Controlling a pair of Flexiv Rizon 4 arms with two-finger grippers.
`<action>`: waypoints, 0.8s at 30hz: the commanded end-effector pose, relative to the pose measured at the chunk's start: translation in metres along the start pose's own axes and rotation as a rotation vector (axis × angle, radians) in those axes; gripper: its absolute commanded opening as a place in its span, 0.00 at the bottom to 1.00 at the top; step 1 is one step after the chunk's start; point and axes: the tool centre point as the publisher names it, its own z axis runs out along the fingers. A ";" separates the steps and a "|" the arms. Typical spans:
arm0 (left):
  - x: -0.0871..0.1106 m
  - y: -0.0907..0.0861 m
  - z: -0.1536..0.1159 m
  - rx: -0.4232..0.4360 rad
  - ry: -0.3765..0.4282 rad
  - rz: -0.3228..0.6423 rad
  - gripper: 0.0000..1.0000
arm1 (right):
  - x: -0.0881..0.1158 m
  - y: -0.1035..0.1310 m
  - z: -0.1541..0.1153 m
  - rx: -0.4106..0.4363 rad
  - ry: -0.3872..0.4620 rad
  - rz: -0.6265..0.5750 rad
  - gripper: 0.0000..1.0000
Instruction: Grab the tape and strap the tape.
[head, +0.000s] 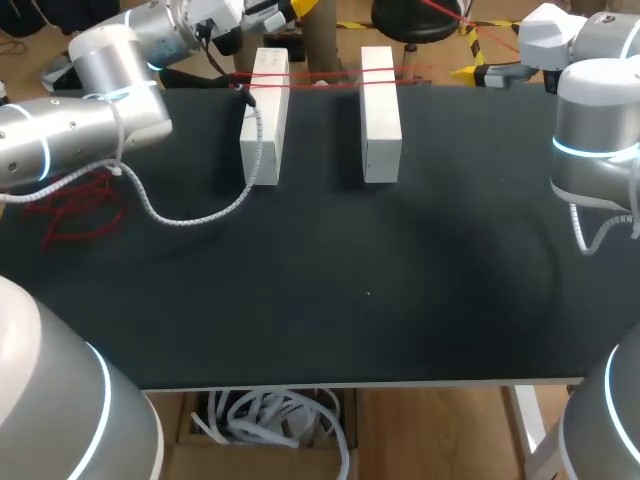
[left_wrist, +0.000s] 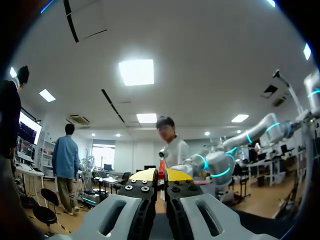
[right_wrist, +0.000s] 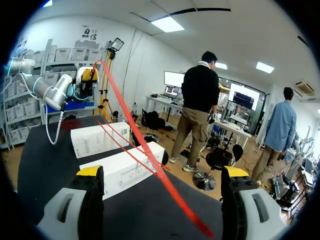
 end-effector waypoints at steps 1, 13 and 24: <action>-0.005 0.002 -0.001 0.005 0.012 -0.001 0.00 | 0.000 0.000 0.000 -0.001 -0.001 0.000 1.00; -0.005 0.002 -0.001 0.005 0.012 -0.001 0.00 | 0.000 0.000 0.000 -0.001 -0.001 0.000 1.00; -0.005 0.002 -0.001 0.005 0.012 -0.001 0.00 | -0.003 0.012 -0.009 -0.177 0.037 0.638 1.00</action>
